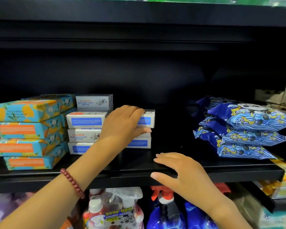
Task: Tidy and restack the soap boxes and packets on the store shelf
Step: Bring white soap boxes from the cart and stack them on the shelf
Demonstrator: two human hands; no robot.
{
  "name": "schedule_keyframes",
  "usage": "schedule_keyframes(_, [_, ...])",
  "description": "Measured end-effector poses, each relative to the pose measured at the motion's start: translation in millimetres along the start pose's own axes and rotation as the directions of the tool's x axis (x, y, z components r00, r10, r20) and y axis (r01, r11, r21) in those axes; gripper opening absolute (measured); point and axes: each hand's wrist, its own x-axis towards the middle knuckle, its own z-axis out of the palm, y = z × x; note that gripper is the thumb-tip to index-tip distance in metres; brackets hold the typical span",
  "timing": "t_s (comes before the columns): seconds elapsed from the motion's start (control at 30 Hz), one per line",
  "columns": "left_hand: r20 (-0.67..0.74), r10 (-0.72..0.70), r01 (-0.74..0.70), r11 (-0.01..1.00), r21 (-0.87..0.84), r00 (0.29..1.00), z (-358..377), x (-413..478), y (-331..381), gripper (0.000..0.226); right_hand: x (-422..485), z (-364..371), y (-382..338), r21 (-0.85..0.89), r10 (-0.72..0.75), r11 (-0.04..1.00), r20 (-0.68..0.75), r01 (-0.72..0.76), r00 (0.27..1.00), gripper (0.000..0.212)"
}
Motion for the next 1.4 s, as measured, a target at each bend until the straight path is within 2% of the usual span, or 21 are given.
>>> schedule_keyframes(0.33, [-0.006, -0.065, 0.064, 0.993, -0.100, 0.998, -3, 5, 0, 0.046, -2, 1, 1, -0.030, -0.010, 0.999, 0.011, 0.010, 1.000, 0.056])
schedule_keyframes(0.63, [0.018, -0.082, 0.083, 0.994, -0.078, 0.997, -8, 3, 3, 0.044, -1, 2, 3, -0.039, -0.020, 0.999, -0.012, 0.019, 1.000, 0.057])
schedule_keyframes(0.7, [-0.052, 0.007, -0.011, 0.998, -0.070, 0.999, -15, -4, 6, 0.035, -1, 3, 5, -0.047, -0.026, 0.999, -0.012, 0.026, 1.000, 0.058])
schedule_keyframes(0.8, [-0.311, 0.121, -0.145, 0.988, -0.054, 0.943, -17, -30, 2, 0.020, -1, 3, 6, -0.019, -0.035, 0.999, -0.009, 0.035, 0.999, 0.061])
schedule_keyframes(0.9, [-0.348, 0.057, -0.113, 0.983, -0.143, 0.936, -18, -66, -9, 0.026, -1, 1, 4, 0.019, -0.027, 0.999, -0.040, 0.028, 0.999, 0.056])
schedule_keyframes(0.97, [-0.362, -0.029, -0.049, 0.978, -0.204, 0.932, -17, -92, -21, 0.024, 2, -1, -4, 0.117, -0.003, 0.993, -0.119, 0.017, 0.993, 0.050])
schedule_keyframes(1.03, [-0.363, -0.119, 0.028, 0.969, -0.246, 0.924, -15, -117, -33, 0.024, 10, -2, -18, 0.244, 0.003, 0.968, -0.231, 0.055, 0.973, 0.051])
schedule_keyframes(1.1, [-0.346, -0.180, 0.096, 0.964, -0.246, 0.921, -13, -136, -44, 0.027, 22, -2, -40, 0.276, -0.045, 0.953, -0.282, 0.125, 0.958, 0.052])
schedule_keyframes(1.2, [-0.299, -0.231, 0.171, 0.962, -0.214, 0.926, -13, -151, -54, 0.039, 53, -2, -75, 0.180, -0.190, 0.949, -0.321, 0.257, 0.928, 0.047])
schedule_keyframes(1.27, [-0.292, -0.241, 0.187, 0.962, -0.200, 0.926, -15, -155, -58, 0.038, 79, -4, -97, 0.096, -0.262, 0.946, -0.338, 0.310, 0.904, 0.047])
schedule_keyframes(1.33, [-0.289, -0.247, 0.194, 0.960, -0.201, 0.925, -16, -156, -60, 0.032, 105, -4, -115, 0.005, -0.301, 0.948, -0.306, 0.317, 0.903, 0.049])
schedule_keyframes(1.4, [-0.277, -0.263, 0.214, 0.957, -0.195, 0.924, -18, -156, -58, 0.031, 129, -1, -128, -0.153, -0.307, 0.948, -0.216, 0.278, 0.927, 0.052])
